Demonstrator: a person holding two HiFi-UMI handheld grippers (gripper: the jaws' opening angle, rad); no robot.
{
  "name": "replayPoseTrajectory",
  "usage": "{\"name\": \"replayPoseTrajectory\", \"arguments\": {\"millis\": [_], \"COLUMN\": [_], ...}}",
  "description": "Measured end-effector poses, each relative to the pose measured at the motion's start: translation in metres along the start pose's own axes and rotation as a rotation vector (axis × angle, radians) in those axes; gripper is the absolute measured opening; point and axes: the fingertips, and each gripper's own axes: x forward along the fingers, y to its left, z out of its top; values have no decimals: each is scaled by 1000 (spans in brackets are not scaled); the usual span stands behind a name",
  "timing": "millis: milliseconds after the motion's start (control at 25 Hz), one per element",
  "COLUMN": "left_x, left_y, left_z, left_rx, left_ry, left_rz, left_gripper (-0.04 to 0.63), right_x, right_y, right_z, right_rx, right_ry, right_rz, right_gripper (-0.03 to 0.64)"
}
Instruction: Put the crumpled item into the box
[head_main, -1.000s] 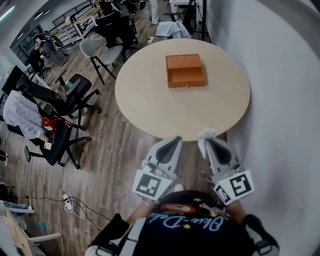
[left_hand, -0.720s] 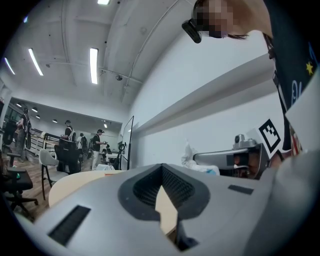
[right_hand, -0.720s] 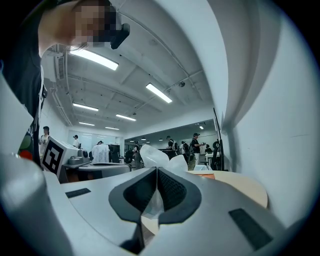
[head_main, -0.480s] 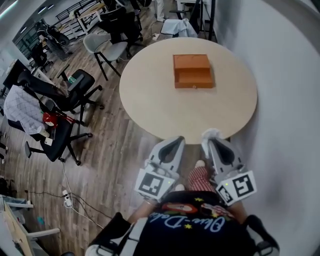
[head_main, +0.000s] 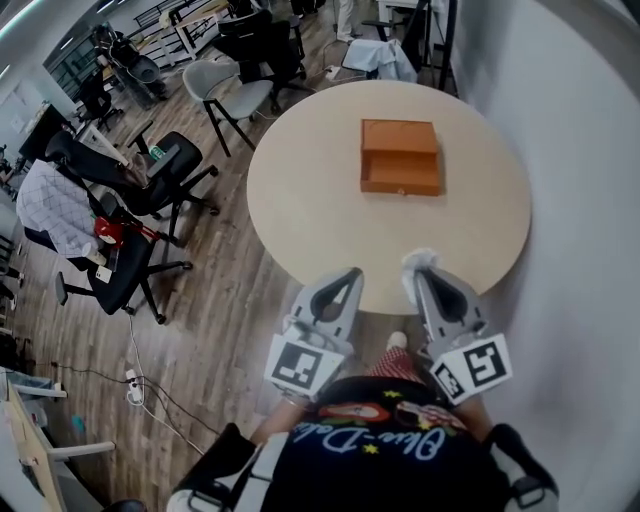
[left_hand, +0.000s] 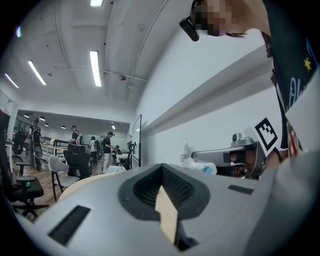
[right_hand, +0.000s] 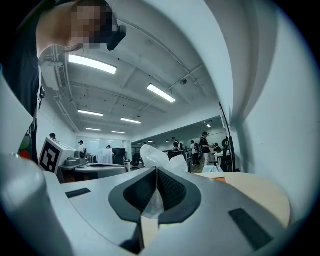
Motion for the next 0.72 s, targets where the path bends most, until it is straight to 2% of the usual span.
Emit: {"name": "replayPoseTrajectory", "arguments": {"millis": [720], "left_x": [97], "left_y": [35], "left_z": [0], "left_rx": [28], "left_ry": [33], "left_rz": [90], "left_gripper": [-8], "right_x": [66], "right_y": [-94], "right_z": [4], "right_rx": [19], "right_ry": [-7], "right_rz": [76], "right_gripper": [3]}}
